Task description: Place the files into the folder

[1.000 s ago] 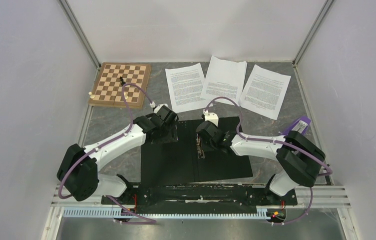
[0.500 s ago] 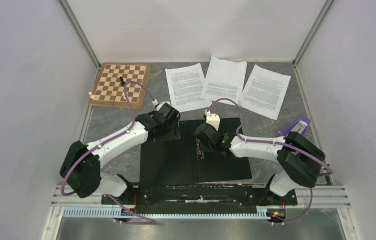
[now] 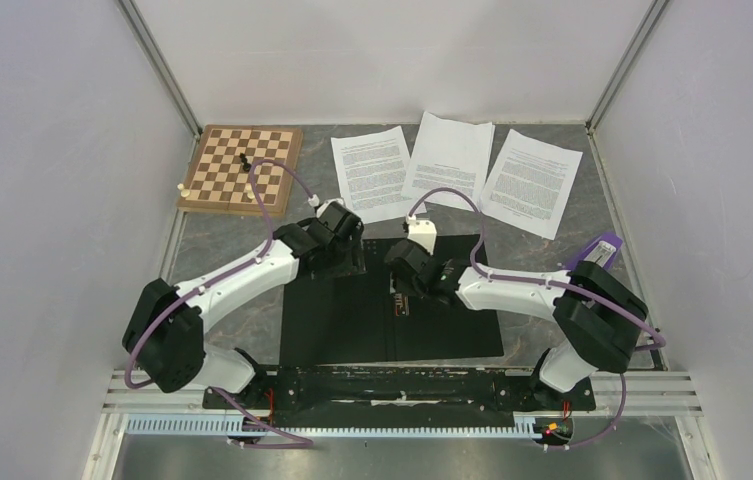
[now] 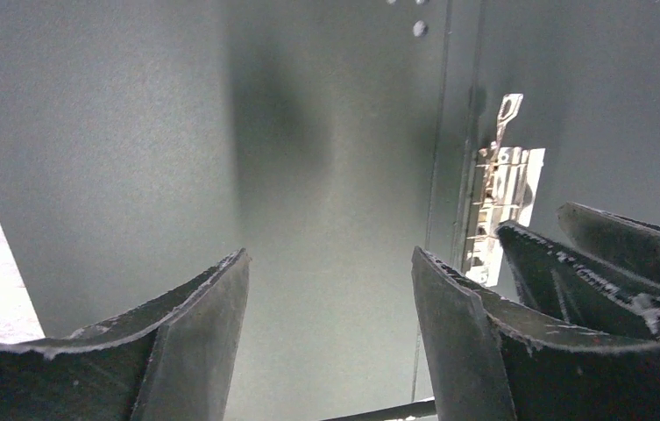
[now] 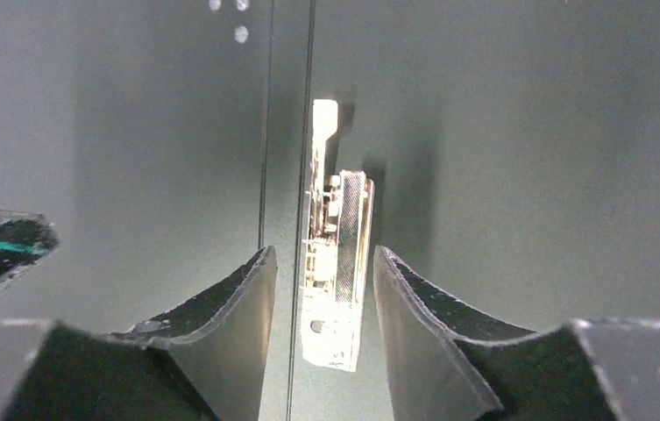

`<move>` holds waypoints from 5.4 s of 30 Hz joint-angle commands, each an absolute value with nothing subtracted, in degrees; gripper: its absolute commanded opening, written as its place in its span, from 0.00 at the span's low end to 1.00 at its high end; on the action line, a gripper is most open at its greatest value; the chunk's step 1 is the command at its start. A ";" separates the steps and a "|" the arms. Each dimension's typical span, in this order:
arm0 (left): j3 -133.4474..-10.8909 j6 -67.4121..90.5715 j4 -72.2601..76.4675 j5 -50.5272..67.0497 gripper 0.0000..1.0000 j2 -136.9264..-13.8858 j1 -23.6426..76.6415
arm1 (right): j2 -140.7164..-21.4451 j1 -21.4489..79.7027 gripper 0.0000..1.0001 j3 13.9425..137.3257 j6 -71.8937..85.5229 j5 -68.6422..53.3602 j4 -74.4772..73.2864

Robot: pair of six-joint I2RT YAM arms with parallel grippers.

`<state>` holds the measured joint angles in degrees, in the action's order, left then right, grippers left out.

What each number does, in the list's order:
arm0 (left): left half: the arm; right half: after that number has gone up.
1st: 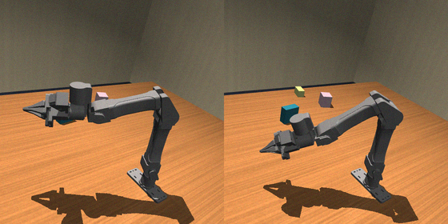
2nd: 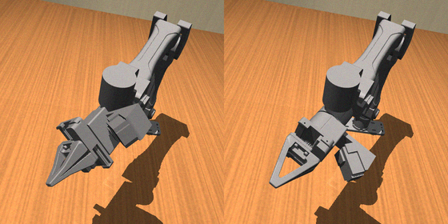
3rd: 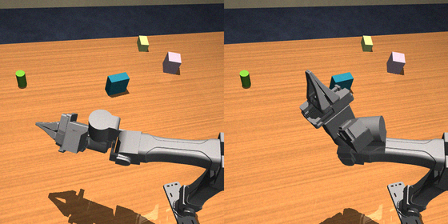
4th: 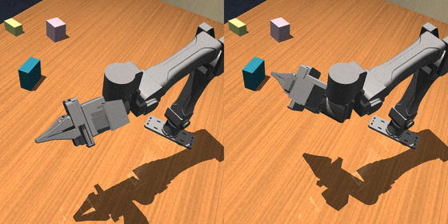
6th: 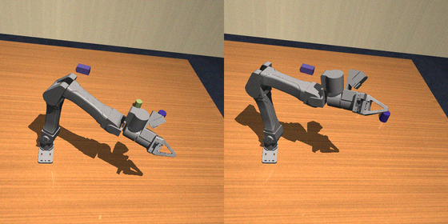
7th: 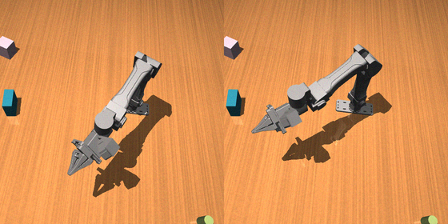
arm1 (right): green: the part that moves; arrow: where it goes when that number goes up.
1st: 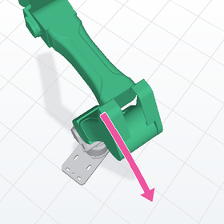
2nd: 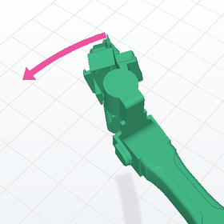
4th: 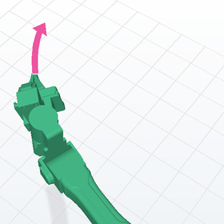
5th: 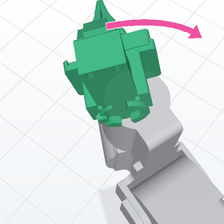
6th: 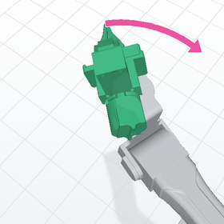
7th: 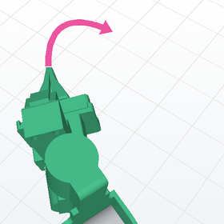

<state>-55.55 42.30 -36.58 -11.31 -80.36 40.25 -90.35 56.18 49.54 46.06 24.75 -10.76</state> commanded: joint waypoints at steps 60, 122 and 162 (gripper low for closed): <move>-82.89 38.24 -20.91 7.25 0.75 -103.15 29.45 | -114.94 14.60 0.32 74.28 20.84 26.77 -11.94; -57.04 44.91 -24.33 -1.01 0.74 -86.49 29.48 | -81.16 61.09 0.00 46.26 34.18 19.68 -23.18; -87.42 35.57 -14.35 9.65 0.72 -111.86 41.74 | -93.66 -2.65 0.91 50.13 25.39 13.32 3.93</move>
